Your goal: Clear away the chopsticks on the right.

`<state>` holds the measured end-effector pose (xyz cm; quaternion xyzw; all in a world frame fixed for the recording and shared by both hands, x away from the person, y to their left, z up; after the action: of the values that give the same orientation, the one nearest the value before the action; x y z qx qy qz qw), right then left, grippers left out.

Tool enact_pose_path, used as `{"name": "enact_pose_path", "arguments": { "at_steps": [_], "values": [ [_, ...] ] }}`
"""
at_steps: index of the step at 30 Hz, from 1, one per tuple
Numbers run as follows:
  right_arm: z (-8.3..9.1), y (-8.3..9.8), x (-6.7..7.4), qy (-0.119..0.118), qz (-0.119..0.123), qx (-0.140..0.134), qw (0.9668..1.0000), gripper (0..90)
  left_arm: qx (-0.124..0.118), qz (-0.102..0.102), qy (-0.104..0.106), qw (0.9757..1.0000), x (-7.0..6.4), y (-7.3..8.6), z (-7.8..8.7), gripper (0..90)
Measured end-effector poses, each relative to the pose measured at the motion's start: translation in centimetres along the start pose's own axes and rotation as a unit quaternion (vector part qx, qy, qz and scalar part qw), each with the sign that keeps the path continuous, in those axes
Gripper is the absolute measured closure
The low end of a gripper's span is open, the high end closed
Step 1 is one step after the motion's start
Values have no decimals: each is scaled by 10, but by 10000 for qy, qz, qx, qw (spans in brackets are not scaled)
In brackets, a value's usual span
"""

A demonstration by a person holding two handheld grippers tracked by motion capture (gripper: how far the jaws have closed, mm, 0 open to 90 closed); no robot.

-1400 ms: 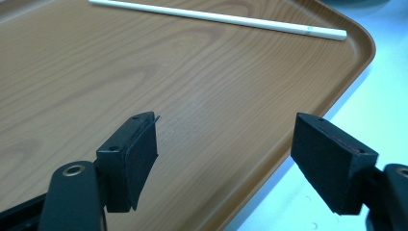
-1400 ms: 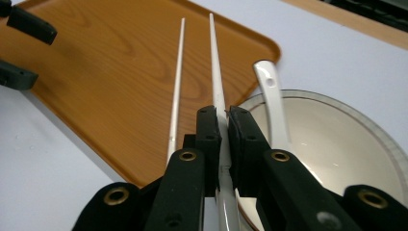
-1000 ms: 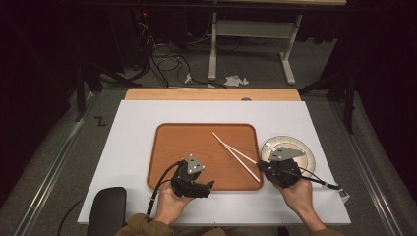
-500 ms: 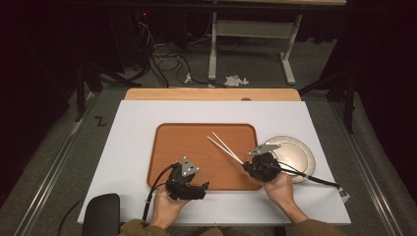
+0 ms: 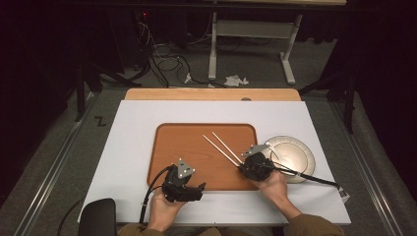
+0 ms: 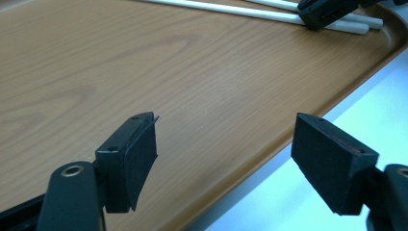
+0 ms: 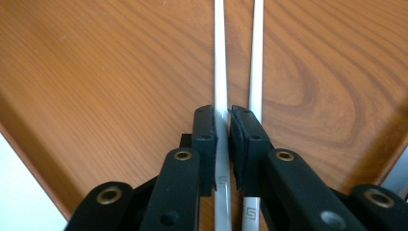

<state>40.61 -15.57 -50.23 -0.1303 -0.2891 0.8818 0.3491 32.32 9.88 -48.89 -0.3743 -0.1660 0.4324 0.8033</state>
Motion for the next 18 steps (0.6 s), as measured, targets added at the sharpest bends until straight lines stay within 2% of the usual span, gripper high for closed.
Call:
{"name": "enact_pose_path", "arguments": {
  "at_steps": [7, 13, 18],
  "values": [
    [2, 0, 0, 25, 64, -38, 10000, 782, -7, -11, 5, 10000, 0, 0, 0, 240],
    [14, -3, -2, -120, 49, -312, 9994, 764, -5, -20, 28, 10000, -1, 0, 0, 240],
    [26, -3, -4, -166, 142, -481, 9986, 740, -11, -19, 40, 10000, 0, 0, 1, 241]
  ]
}}
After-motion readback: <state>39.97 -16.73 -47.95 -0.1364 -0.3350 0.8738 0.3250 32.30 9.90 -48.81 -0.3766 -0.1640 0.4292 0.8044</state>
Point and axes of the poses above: each handheld gripper's, and its own axes: z roughly backward along the jaws, y roughly out of its underside, x roughly to its left, the point moved 1 cm from there along -z, roughly forward along the jaws, and after that the axes turned 3 degrees about -x, right-handed, at the moved point
